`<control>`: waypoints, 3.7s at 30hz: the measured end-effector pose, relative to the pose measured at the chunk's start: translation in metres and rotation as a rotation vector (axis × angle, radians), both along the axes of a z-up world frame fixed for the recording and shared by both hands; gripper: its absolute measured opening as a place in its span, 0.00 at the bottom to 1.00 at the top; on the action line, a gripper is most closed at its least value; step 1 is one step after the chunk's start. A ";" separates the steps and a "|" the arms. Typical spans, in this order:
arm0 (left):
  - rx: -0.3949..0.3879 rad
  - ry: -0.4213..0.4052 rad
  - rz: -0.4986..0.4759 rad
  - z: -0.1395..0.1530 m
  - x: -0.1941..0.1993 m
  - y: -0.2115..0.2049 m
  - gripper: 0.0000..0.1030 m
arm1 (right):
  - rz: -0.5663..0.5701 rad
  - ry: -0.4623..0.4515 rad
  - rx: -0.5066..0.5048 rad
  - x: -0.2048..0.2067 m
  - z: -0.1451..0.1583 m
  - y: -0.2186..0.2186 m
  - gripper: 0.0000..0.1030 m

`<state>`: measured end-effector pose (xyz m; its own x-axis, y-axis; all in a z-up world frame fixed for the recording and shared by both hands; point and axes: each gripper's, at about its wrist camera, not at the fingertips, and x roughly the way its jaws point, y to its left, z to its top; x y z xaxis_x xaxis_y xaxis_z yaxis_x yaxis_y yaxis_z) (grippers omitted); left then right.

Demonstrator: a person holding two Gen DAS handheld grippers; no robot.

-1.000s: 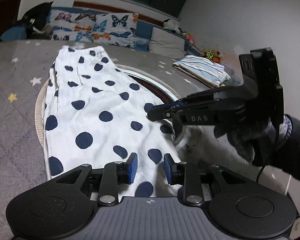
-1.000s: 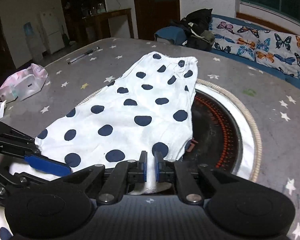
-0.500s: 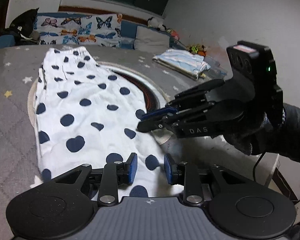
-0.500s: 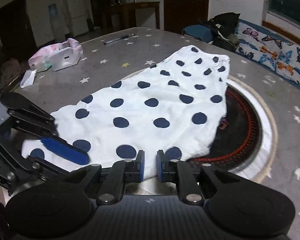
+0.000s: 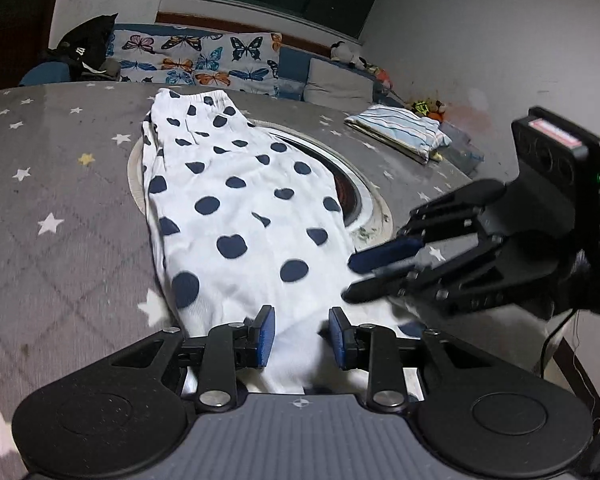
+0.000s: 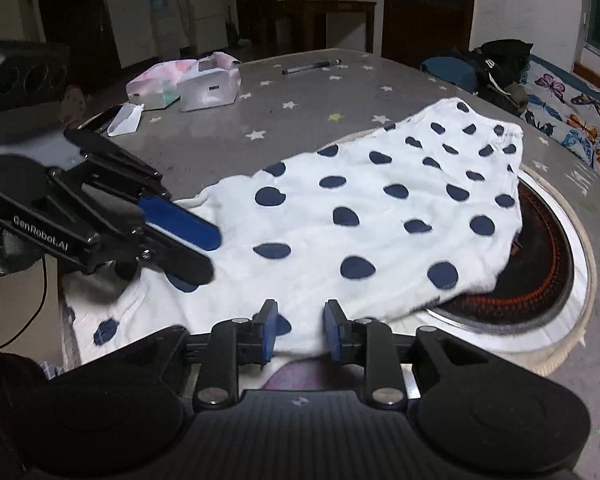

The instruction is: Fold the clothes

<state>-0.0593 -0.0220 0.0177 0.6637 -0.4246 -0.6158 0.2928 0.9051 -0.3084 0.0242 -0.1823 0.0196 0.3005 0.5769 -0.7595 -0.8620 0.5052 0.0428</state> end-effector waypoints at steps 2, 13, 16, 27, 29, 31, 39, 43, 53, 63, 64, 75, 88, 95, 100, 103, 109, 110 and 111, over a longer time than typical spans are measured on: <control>0.000 -0.014 0.004 0.003 -0.004 0.001 0.31 | 0.001 -0.015 -0.002 -0.004 0.006 -0.002 0.25; 0.023 -0.015 -0.032 0.002 -0.027 -0.002 0.31 | 0.124 -0.008 -0.012 -0.042 0.007 0.008 0.27; 0.015 -0.044 -0.029 0.009 -0.036 0.000 0.31 | 0.112 -0.004 -0.018 -0.042 0.007 0.004 0.27; 0.006 -0.006 -0.024 0.000 -0.046 0.000 0.30 | 0.160 0.014 0.002 -0.054 0.007 0.013 0.27; 0.004 -0.011 -0.023 0.003 -0.048 0.002 0.30 | 0.152 0.023 0.011 -0.053 0.007 0.012 0.28; 0.001 -0.028 -0.017 0.008 -0.049 0.005 0.30 | 0.146 0.000 0.024 -0.053 0.014 0.011 0.28; -0.036 -0.075 0.034 0.019 -0.029 0.014 0.30 | 0.154 0.046 0.033 -0.046 0.008 0.012 0.29; -0.055 -0.065 0.072 0.017 -0.012 0.022 0.30 | 0.120 0.047 0.076 -0.029 0.024 0.004 0.32; -0.079 -0.031 0.078 0.010 0.016 0.024 0.33 | -0.098 -0.030 0.094 0.088 0.036 0.007 0.36; -0.092 0.005 0.089 0.007 0.038 0.032 0.33 | -0.361 -0.019 0.118 0.245 0.011 0.027 0.36; -0.092 0.010 0.091 0.007 0.040 0.033 0.33 | -0.373 -0.014 0.116 0.258 0.007 0.029 0.36; -0.106 0.052 0.107 0.001 0.048 0.042 0.33 | -0.387 0.056 0.112 0.324 -0.021 0.049 0.43; -0.114 0.064 0.116 0.001 0.048 0.043 0.33 | -0.387 0.074 0.163 0.331 -0.025 0.053 0.36; -0.112 0.057 0.130 0.007 0.045 0.043 0.35 | -0.393 0.063 0.191 0.329 -0.027 0.056 0.27; -0.114 0.063 0.138 0.008 0.045 0.044 0.35 | -0.393 0.088 0.224 0.326 -0.023 0.053 0.16; -0.111 0.055 0.143 0.010 0.043 0.045 0.35 | -0.387 0.080 0.240 0.319 -0.015 0.052 0.15; -0.099 0.043 0.180 0.012 0.035 0.051 0.38 | -0.356 0.070 0.289 0.296 0.011 0.045 0.15; -0.097 0.042 0.187 0.012 0.033 0.053 0.38 | -0.346 0.066 0.295 0.290 0.017 0.044 0.15; -0.094 0.042 0.194 0.013 0.030 0.054 0.38 | -0.336 0.064 0.301 0.282 0.022 0.043 0.15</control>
<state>-0.0289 0.0319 0.0303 0.7134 -0.3486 -0.6079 0.1014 0.9097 -0.4027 0.3066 -0.1396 0.0413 0.4668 0.6532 -0.5962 -0.6431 0.7135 0.2781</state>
